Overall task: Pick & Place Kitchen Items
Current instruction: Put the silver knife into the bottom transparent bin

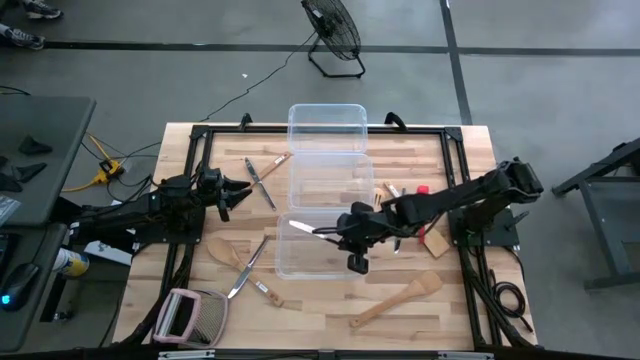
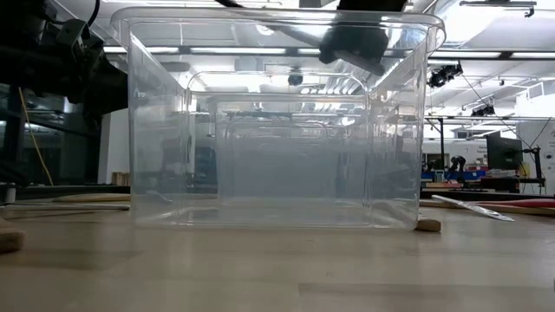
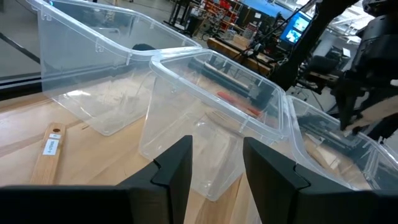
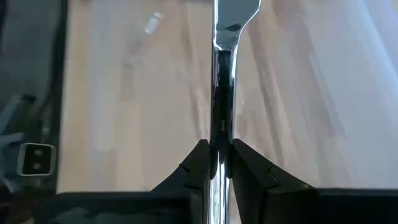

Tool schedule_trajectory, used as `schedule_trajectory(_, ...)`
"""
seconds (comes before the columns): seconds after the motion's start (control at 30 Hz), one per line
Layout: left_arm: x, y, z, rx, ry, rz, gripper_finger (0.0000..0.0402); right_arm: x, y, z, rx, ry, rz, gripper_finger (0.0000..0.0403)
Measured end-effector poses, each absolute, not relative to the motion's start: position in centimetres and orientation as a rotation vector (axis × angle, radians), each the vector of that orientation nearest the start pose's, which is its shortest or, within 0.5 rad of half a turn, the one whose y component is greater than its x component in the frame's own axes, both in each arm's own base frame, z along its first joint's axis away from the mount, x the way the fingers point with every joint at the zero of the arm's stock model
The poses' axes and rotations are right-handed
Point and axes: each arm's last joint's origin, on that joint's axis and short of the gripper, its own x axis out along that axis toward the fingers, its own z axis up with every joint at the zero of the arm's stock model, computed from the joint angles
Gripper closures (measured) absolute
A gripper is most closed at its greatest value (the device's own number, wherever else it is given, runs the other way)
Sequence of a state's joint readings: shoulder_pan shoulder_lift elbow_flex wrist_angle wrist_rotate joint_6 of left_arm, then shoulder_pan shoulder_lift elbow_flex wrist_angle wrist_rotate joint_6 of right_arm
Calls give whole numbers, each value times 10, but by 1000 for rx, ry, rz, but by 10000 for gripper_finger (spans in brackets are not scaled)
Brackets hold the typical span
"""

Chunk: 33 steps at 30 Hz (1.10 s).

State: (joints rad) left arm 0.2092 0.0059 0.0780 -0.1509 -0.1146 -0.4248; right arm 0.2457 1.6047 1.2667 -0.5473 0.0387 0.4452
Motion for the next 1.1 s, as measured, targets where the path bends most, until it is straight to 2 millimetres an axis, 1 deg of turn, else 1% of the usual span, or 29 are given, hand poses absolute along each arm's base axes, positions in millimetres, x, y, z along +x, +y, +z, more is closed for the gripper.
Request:
schedule_trajectory(0.27, 90, 22, 175, -425, 9, 335, 258, 331, 77, 262, 333, 940, -66, 364)
schedule_trajectory(0.47, 90, 22, 175, -425, 9, 336, 258, 339, 73, 251, 370, 959, -109, 364)
schedule_trajectory(0.8, 90, 22, 175, -425, 9, 335, 258, 344, 71, 239, 422, 1002, -155, 364)
schedule_trajectory(1.0, 90, 22, 175, -425, 9, 335, 258, 346, 70, 232, 415, 1030, -164, 364)
schedule_trajectory(1.1, 90, 22, 175, -425, 9, 335, 258, 345, 74, 232, 377, 1024, -139, 364)
